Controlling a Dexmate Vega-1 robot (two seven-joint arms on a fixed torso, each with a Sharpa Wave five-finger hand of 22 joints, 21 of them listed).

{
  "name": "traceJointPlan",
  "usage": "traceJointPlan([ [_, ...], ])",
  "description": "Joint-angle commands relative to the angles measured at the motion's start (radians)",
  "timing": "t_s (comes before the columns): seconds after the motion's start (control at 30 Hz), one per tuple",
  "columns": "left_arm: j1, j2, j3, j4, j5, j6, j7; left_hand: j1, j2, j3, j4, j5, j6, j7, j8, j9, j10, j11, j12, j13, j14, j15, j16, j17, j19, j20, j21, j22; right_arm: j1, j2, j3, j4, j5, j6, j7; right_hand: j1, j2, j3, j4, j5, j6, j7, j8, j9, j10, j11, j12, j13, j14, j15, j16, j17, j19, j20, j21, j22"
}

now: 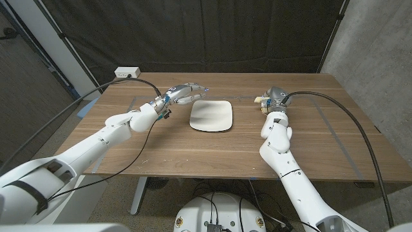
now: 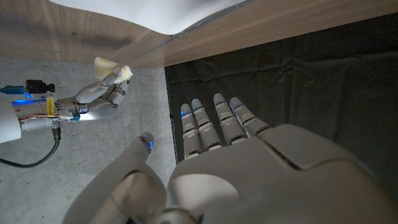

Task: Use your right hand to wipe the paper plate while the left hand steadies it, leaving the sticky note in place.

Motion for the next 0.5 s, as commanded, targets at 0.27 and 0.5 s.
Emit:
traceJointPlan([
  [0.27,0.0,0.002,-0.002,0.04,-0.114,-0.079,0.019,-0.004,-0.005,0.001,-0.003,0.002,-0.032,-0.005,0.0,0.003,-0.03,0.0,-0.001,0.002,-0.019,-0.081,0.002,0.004,-0.002,0.012,-0.007,0.002,0.019,0.003,0.0,-0.023,0.038,-0.082,0.172,-0.102,0.004,-0.002,0.037,-0.009,-0.151,0.044,-0.065,0.001,-0.162,0.041,-0.112,-0.03,-0.151,-0.097,-0.161,-0.1,-0.06,-0.045,0.035,-0.015],
  [0.5,-0.004,0.007,0.002,0.051,-0.129,-0.094,0.015,-0.005,-0.005,0.0,-0.002,0.002,-0.033,-0.005,0.004,0.003,-0.032,0.004,0.001,0.003,-0.02,-0.083,0.003,0.004,-0.001,0.011,-0.007,0.002,0.045,-0.016,-0.02,-0.03,0.014,-0.128,0.311,-0.149,0.0,0.007,0.037,-0.008,-0.339,0.015,-0.079,-0.008,-0.35,0.053,-0.165,-0.084,-0.281,-0.063,-0.257,-0.169,-0.126,-0.007,0.039,-0.022],
])
